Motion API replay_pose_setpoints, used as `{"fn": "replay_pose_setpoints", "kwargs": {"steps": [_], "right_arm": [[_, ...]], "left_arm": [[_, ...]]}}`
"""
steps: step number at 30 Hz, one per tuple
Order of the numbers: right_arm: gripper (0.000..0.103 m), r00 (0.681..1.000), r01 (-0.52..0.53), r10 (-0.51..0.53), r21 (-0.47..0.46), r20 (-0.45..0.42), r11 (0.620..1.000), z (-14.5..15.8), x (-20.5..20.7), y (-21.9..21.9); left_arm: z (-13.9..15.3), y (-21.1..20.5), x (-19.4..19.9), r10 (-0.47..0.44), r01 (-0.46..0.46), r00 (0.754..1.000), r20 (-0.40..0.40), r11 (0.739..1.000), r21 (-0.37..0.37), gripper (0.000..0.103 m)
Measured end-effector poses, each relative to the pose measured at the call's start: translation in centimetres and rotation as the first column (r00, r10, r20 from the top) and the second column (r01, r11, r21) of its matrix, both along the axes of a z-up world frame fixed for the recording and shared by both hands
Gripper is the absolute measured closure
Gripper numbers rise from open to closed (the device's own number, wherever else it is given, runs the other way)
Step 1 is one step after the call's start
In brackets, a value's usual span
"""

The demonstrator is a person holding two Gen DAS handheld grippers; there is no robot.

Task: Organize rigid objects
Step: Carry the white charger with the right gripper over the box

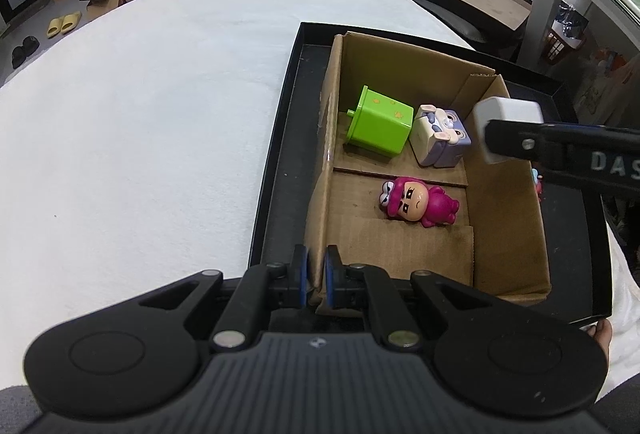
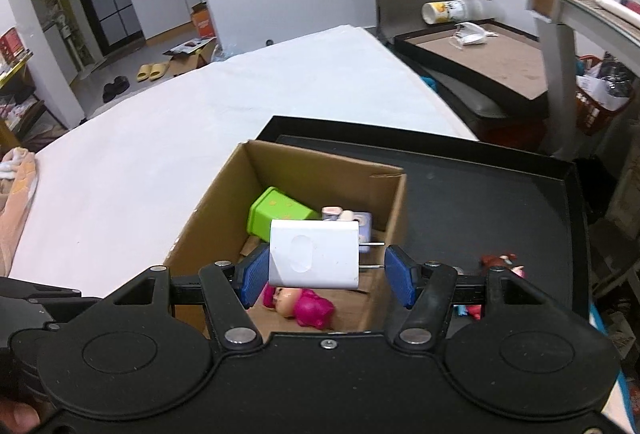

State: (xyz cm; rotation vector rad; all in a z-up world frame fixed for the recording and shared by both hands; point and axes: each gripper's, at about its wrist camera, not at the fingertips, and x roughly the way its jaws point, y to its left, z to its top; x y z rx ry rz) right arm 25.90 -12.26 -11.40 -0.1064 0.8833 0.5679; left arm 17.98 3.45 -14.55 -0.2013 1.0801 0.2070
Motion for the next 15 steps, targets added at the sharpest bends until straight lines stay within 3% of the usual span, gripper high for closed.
{"fn": "replay_pose_setpoints", "kwargs": {"steps": [15], "right_arm": [[0.042,0.994,-0.065,0.067,0.017,-0.082,0.998,-2.6,0.3,3.5]], "left_arm": [[-0.1,0.5,-0.2,0.002,-0.002,1.0,0.01,1.0,-0.026,0.095]]}}
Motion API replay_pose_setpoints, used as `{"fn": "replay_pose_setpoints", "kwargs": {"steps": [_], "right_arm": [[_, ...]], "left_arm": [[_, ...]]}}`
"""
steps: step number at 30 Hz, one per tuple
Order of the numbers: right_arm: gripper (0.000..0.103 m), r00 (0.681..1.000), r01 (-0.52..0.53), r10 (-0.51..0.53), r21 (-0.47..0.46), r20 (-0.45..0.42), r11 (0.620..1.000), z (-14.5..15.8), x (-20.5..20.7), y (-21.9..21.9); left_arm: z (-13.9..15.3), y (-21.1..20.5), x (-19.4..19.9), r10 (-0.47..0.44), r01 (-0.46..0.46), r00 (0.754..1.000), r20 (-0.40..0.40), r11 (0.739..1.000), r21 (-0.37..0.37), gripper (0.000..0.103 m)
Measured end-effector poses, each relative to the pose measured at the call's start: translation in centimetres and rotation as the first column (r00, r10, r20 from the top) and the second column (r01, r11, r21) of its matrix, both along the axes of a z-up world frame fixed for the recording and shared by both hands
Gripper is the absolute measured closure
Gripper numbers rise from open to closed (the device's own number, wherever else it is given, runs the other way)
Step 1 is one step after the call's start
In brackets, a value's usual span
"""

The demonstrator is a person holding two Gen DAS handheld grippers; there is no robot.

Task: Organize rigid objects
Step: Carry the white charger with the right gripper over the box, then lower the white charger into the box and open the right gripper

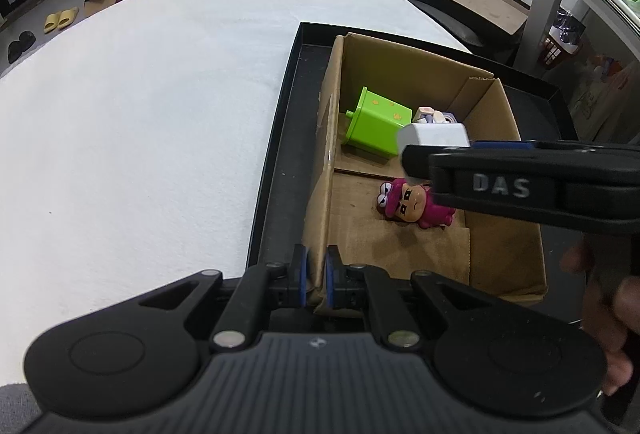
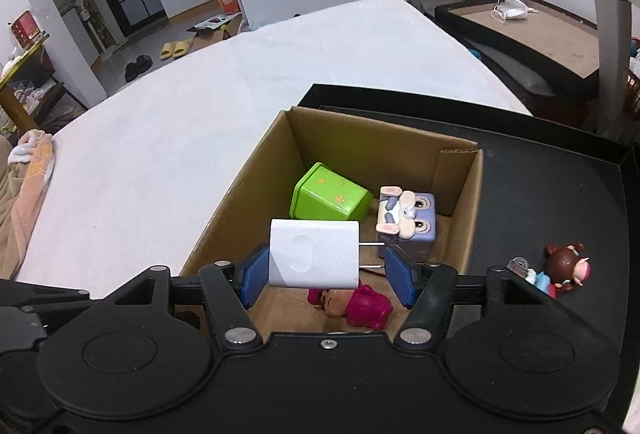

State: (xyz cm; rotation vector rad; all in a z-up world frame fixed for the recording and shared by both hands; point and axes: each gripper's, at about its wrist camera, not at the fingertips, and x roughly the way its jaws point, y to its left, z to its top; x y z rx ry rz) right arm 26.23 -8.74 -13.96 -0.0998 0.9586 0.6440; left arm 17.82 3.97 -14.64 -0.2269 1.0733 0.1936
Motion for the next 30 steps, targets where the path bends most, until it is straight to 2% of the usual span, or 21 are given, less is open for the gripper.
{"fn": "replay_pose_setpoints", "kwargs": {"steps": [8,13,21,23,30], "right_arm": [[0.04,1.0,-0.015,0.015,0.039,-0.008,0.999,-0.6,0.2,0.5],[0.04,0.999,0.009,-0.005,0.091,-0.049,0.996,-0.2,0.6,-0.6],[0.039,0.999,0.024,-0.022,0.044,-0.045,0.999,0.2,0.5,-1.0],[0.032,0.999,0.025,-0.024,0.033,-0.034,0.999,0.4,0.4,-1.2],[0.027,0.999,0.036,-0.036,0.011,-0.003,0.999,1.3,0.2,-2.5]], "left_arm": [[0.1,0.1,-0.1,0.0,0.0,1.0,0.002,1.0,-0.002,0.095],[0.1,0.1,-0.1,0.001,-0.001,1.0,0.0,1.0,-0.003,0.095],[0.2,0.0,-0.1,-0.002,0.002,1.0,0.004,1.0,0.0,0.095],[0.2,0.0,0.0,-0.002,0.002,1.0,0.002,1.0,0.003,0.095],[0.2,-0.2,0.0,-0.002,0.002,1.0,0.0,1.0,0.01,0.095]]}}
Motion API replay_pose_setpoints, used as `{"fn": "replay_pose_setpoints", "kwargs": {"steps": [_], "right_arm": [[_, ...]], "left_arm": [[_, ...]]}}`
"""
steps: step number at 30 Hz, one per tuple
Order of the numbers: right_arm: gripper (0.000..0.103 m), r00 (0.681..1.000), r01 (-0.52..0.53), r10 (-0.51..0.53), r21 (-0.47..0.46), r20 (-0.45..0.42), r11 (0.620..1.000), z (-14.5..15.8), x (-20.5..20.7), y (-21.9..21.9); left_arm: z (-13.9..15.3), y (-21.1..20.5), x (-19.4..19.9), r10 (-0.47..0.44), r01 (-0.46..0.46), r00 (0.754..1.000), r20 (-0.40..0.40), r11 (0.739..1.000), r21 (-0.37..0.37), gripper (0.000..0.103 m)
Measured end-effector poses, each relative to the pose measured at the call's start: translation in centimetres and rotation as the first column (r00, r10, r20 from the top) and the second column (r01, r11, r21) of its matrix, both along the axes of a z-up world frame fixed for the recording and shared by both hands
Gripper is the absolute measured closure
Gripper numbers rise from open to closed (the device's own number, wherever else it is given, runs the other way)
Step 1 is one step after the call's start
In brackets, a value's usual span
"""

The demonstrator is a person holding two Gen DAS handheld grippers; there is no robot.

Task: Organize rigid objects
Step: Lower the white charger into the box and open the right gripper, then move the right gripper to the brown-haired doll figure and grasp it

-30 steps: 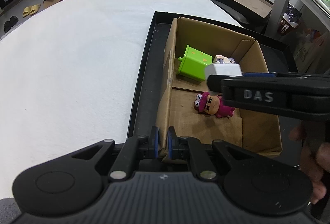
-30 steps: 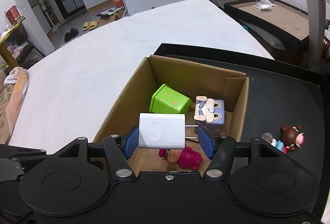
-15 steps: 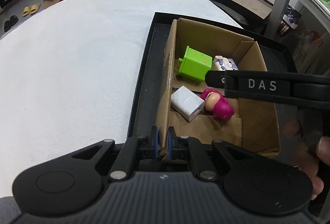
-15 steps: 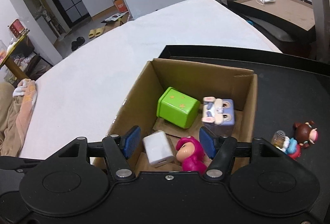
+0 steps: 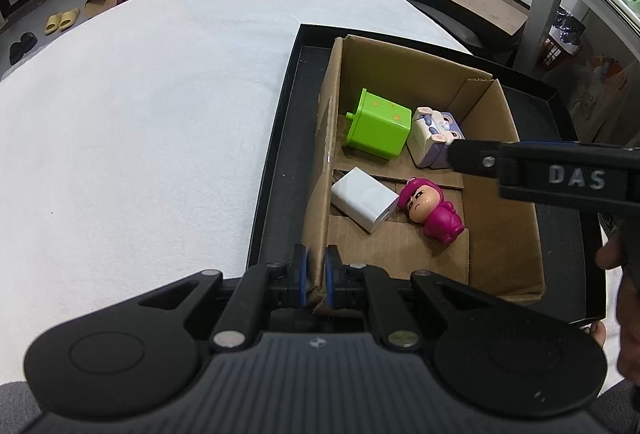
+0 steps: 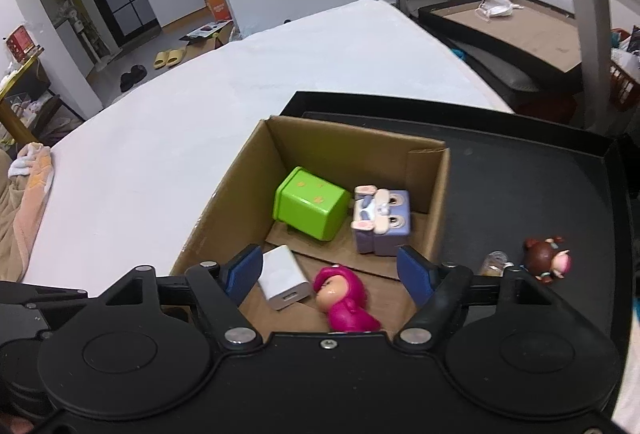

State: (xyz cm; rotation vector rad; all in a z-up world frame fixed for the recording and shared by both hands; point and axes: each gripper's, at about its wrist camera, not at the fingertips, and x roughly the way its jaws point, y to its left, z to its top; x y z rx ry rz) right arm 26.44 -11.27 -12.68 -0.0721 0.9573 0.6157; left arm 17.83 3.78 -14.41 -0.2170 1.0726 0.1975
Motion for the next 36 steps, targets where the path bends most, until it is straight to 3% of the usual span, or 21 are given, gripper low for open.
{"fn": "replay_pose_setpoints", "kwargs": {"steps": [13,23,36], "right_arm": [[0.018,0.993,0.113,-0.112,-0.028,0.044,0.993,1.1,1.4,-4.4],[0.018,0.975,0.208,-0.201,-0.082,0.093,0.975,1.1,2.7,-6.9],[0.019,0.945,0.326,-0.326,-0.027,0.015,0.945,-0.8,5.9,-10.9]], "left_arm": [[-0.1,-0.8,0.2,0.003,-0.002,1.0,-0.011,0.999,0.046,0.095],[-0.1,-1.4,0.3,-0.003,0.004,1.0,-0.014,0.997,0.076,0.095],[0.0,-1.4,0.3,-0.009,0.01,1.0,-0.012,0.996,0.084,0.095]]}}
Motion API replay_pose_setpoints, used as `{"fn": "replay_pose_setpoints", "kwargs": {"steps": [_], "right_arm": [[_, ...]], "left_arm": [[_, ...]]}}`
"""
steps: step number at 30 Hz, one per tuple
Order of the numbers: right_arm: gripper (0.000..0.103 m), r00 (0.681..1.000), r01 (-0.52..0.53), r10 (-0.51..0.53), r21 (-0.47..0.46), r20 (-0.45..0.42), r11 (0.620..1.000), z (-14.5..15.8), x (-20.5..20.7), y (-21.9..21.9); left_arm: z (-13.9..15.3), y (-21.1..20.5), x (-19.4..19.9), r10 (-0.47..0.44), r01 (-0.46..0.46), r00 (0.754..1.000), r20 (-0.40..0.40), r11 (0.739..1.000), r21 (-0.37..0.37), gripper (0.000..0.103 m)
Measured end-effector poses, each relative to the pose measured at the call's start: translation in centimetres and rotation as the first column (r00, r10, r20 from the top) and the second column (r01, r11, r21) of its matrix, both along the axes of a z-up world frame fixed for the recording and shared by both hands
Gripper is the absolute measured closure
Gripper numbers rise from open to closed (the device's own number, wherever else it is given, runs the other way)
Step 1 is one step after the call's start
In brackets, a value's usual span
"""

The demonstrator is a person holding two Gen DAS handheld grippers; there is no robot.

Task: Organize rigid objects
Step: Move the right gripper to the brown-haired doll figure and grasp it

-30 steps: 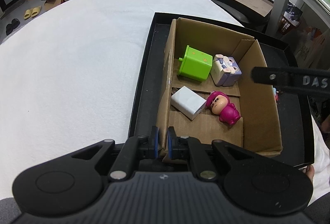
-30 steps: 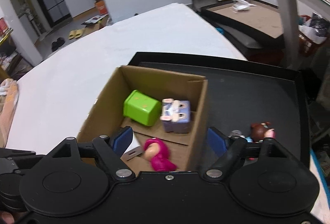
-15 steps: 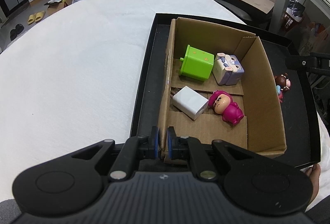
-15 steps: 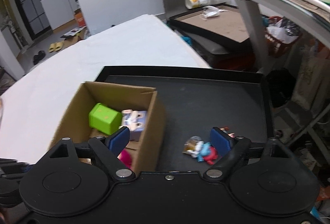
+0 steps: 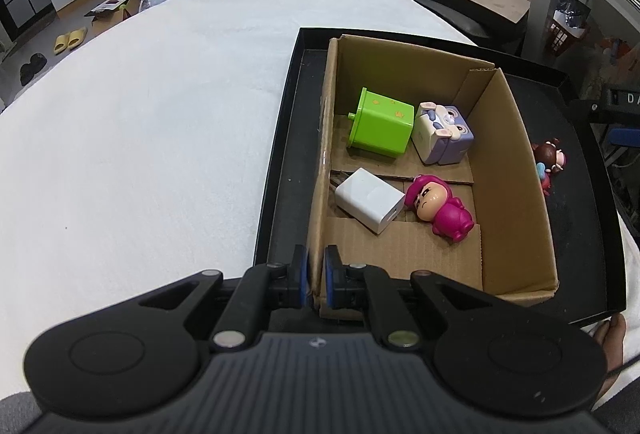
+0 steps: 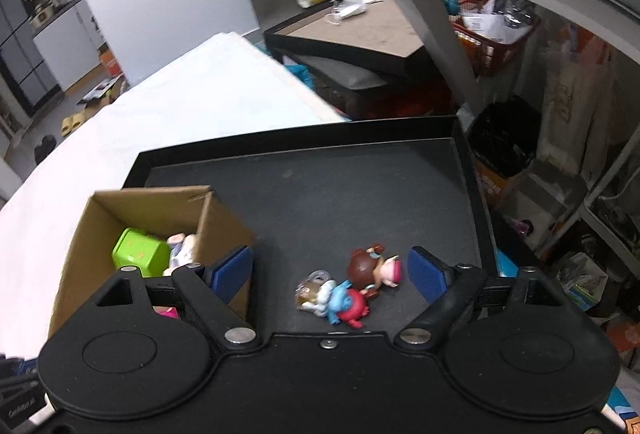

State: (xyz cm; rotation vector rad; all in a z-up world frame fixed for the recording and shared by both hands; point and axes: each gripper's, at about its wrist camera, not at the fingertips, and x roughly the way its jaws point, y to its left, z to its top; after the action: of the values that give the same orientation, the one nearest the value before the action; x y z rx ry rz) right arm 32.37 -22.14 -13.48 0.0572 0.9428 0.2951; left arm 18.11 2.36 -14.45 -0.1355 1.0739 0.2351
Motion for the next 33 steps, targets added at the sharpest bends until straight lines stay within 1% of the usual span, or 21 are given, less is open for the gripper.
{"fn": "replay_pose_setpoints", "kwargs": {"steps": [2,6,8,10,11,13,18,22,25,30,32,33], "right_arm": [[0.022,1.0,0.026,-0.026,0.016,-0.001,1.0,-0.2,0.4,-0.6],[0.028,0.996,0.079,-0.077,0.053,-0.046,0.995,-1.3,1.5,-2.0],[0.035,0.992,0.102,-0.096,0.063,-0.078,0.993,-2.2,2.0,-2.4],[0.041,0.989,0.118,-0.11,0.08,-0.104,0.99,-2.8,2.3,-2.6],[0.042,0.987,0.122,-0.112,0.085,-0.115,0.989,-3.1,2.5,-2.6],[0.043,0.985,0.127,-0.116,0.083,-0.124,0.988,-3.5,2.8,-2.4],[0.043,0.986,0.114,-0.106,0.056,-0.131,0.992,-4.7,3.2,-1.5],[0.042,0.989,0.095,-0.095,-0.008,-0.115,0.995,-5.4,3.3,-0.6],[0.042,0.988,0.093,-0.095,-0.015,-0.123,0.996,-6.1,3.5,-0.3],[0.042,0.988,0.088,-0.1,-0.104,-0.117,0.991,-7.5,3.4,0.6],[0.045,0.99,0.066,-0.08,-0.114,-0.119,0.991,-7.8,3.2,1.1],[0.049,0.99,0.06,-0.073,-0.107,-0.123,0.992,-7.9,3.2,1.2]], "left_arm": [[0.0,0.0,0.0,0.001,-0.001,1.0,0.001,1.0,-0.001,0.095],[0.0,0.0,0.0,-0.002,0.002,1.0,0.001,1.0,0.002,0.095],[0.0,0.0,0.0,-0.001,0.001,1.0,-0.001,1.0,0.0,0.095],[-0.1,0.0,0.0,-0.003,0.003,1.0,-0.001,1.0,-0.001,0.095],[-0.1,0.0,0.0,-0.004,0.004,1.0,0.0,1.0,-0.001,0.095],[-0.1,0.1,0.0,-0.003,0.003,1.0,0.0,1.0,-0.005,0.095],[-0.3,0.3,0.0,-0.005,0.005,1.0,0.002,1.0,-0.015,0.095],[-0.4,0.4,0.0,-0.009,0.009,1.0,0.003,1.0,-0.019,0.095],[-0.4,0.5,-0.1,-0.007,0.007,1.0,0.005,1.0,-0.025,0.095],[-0.2,0.6,-0.2,-0.002,0.002,1.0,0.01,0.999,-0.037,0.095],[-0.3,0.7,-0.3,-0.001,0.001,1.0,0.011,0.999,-0.037,0.095],[-0.3,0.7,-0.3,-0.002,0.003,1.0,0.011,0.999,-0.035,0.095]]}}
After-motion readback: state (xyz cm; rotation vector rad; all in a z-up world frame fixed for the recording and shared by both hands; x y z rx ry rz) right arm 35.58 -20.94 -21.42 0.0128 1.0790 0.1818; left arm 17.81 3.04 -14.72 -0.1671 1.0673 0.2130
